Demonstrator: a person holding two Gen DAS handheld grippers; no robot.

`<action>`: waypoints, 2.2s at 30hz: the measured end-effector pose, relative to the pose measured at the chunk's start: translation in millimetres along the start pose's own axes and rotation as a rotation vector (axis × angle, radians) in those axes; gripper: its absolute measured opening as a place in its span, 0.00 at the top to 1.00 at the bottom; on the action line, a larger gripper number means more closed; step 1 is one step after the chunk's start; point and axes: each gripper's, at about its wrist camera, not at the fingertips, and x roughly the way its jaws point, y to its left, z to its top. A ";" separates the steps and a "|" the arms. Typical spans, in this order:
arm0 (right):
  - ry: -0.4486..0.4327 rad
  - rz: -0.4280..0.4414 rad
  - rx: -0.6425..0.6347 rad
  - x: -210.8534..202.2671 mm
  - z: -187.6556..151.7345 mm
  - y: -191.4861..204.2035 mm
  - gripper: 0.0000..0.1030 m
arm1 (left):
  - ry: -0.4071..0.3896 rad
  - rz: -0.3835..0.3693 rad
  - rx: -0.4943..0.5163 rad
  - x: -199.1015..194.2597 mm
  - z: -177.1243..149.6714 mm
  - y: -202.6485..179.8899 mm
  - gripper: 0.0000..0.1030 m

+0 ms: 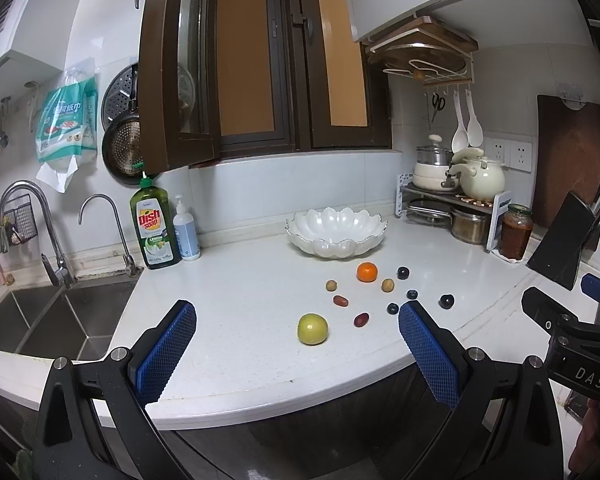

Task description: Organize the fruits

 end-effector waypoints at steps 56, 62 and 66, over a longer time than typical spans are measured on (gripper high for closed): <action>-0.024 0.007 -0.004 1.0 6.8 -8.8 0.01 | -0.013 0.000 -0.008 2.3 11.9 -7.6 0.00; -0.022 0.006 0.001 1.5 6.2 -9.6 0.01 | -0.011 0.001 -0.007 2.2 10.5 -7.6 0.00; -0.013 0.006 0.006 5.7 6.5 -10.2 0.01 | -0.005 -0.001 -0.007 4.7 11.0 -7.3 0.00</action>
